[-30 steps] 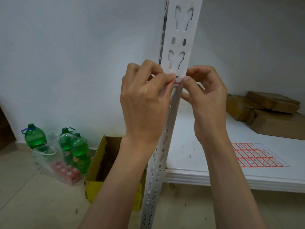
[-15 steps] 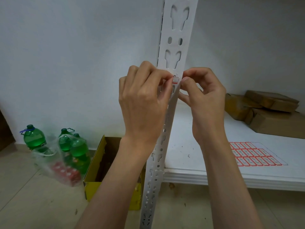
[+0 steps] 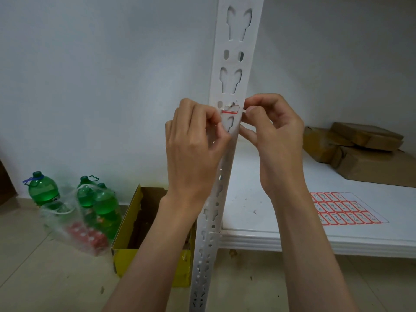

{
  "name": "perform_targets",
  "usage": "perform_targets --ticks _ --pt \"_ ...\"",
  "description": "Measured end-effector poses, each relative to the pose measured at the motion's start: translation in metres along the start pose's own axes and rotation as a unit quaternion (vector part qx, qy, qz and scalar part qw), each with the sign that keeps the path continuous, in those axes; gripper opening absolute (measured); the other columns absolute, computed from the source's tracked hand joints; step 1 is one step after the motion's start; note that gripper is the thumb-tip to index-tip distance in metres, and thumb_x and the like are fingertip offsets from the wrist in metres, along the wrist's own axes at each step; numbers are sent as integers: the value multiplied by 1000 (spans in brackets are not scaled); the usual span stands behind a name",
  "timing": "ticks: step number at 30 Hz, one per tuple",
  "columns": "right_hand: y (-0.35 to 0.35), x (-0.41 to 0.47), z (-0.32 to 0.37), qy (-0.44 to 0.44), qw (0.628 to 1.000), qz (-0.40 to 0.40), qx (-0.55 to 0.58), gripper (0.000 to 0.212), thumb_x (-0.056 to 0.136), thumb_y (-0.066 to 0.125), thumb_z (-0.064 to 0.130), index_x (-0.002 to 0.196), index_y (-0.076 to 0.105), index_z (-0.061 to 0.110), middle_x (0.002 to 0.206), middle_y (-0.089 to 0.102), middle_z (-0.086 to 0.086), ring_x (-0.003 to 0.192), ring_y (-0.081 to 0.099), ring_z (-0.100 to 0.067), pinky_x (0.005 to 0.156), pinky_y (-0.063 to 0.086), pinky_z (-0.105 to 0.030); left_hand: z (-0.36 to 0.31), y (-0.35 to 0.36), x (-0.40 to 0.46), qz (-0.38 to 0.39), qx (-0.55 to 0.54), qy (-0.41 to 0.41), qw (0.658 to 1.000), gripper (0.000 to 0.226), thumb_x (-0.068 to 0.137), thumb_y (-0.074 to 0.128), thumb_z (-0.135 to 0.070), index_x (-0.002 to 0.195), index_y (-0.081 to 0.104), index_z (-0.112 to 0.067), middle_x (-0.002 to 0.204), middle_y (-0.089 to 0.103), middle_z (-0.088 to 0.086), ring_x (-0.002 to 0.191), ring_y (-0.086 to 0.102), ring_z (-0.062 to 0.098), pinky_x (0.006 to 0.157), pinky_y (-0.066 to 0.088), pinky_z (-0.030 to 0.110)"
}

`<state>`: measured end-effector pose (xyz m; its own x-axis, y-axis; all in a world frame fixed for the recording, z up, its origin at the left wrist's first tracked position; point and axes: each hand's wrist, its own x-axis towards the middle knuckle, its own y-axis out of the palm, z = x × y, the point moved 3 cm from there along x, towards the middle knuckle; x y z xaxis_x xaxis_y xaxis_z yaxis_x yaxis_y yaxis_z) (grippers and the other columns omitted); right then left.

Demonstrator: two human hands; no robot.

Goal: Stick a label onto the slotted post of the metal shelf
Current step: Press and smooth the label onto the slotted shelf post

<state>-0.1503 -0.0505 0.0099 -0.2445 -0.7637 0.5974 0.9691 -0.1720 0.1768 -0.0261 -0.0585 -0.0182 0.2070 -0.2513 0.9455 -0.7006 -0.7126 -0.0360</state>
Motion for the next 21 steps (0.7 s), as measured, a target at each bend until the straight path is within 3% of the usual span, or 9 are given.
perform_targets --ticks 2,4,7,11,15,21 --pt "0 1 0 -2 1000 -3 -8 12 96 57 0 95 65 9 101 73 -10 92 75 -19 78 61 -28 6 -4 -2 -21 -30 -17 999 13 93 56 -14 89 60 -2 91 57 13 81 48 13 73 45 24" --pt "0 0 -1 -18 1000 -12 -20 10 95 61 1 99 64 10 102 72 -5 92 74 -15 76 61 -26 7 -10 1 -49 -55 -30 997 12 93 56 -11 90 60 0 91 58 15 82 46 9 75 43 13" --pt "5 -4 0 -104 991 -35 -74 18 92 69 6 103 61 17 112 65 -2 100 70 -12 82 59 -23 2 -12 6 -61 -78 -29 995 12 93 61 -10 92 63 2 91 61 15 82 50 8 77 40 6" --pt "10 -7 0 -229 954 -38 -190 14 91 74 15 99 67 23 112 58 -4 104 64 -12 85 57 -18 -3 -11 7 -43 -100 -26 994 15 90 71 -13 92 65 1 90 64 13 81 56 12 77 43 6" --pt "6 -7 -4 -292 924 -66 -237 9 89 78 15 97 76 15 103 61 -9 96 60 -7 81 53 -12 3 -12 8 -46 -99 -37 993 14 88 76 -13 85 66 -3 86 64 11 78 55 10 75 45 7" --pt "14 -8 -7 -312 902 -122 -272 4 89 75 5 90 75 9 100 60 -9 89 53 1 75 50 -9 3 -14 7 -34 -112 -43 992 14 87 78 -13 84 67 -4 85 64 9 76 57 11 72 46 8"
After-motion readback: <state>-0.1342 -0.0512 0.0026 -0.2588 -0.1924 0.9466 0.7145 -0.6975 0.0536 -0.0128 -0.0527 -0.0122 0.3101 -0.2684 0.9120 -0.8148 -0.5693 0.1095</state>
